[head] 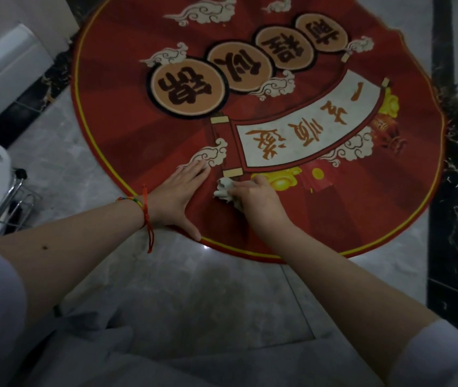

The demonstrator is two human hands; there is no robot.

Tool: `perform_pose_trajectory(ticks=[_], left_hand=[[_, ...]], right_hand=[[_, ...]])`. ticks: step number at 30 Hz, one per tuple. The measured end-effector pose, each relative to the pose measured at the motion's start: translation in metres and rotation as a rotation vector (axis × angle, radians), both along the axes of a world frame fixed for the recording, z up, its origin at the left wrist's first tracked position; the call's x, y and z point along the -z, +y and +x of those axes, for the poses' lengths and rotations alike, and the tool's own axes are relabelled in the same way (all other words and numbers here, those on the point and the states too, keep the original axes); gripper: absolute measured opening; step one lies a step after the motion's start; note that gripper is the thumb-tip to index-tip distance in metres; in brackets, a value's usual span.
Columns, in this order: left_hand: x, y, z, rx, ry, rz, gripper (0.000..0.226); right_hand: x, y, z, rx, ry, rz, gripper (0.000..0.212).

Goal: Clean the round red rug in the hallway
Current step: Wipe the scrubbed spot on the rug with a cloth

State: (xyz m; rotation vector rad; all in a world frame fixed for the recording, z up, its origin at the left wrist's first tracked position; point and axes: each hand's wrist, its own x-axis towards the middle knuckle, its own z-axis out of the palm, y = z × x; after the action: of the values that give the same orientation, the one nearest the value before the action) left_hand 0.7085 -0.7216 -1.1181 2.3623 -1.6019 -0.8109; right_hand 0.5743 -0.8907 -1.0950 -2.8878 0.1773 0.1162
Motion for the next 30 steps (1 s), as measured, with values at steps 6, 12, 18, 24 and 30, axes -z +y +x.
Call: perform_pose_trajectory(ticks=[6, 12, 18, 24, 30], left_hand=[[-0.003, -0.002, 0.000, -0.012, 0.007, 0.010, 0.158], [-0.009, -0.003, -0.003, -0.025, 0.010, 0.010, 0.152], [-0.005, -0.003, -0.002, -0.038, 0.000, 0.022, 0.148], [-0.008, -0.005, -0.002, -0.046, -0.016, 0.051, 0.148], [-0.011, -0.005, -0.003, -0.038, -0.040, 0.055, 0.149]], right_hand=[[-0.014, 0.010, 0.021, -0.019, 0.172, -0.149, 0.023], [-0.006, 0.016, 0.023, -0.071, 0.116, -0.155, 0.012], [-0.007, 0.039, 0.008, -0.118, 0.060, -0.145, 0.014], [-0.024, 0.053, 0.024, -0.008, 0.255, -0.212, 0.028], [-0.022, 0.059, 0.010, -0.056, 0.020, -0.195, 0.022]])
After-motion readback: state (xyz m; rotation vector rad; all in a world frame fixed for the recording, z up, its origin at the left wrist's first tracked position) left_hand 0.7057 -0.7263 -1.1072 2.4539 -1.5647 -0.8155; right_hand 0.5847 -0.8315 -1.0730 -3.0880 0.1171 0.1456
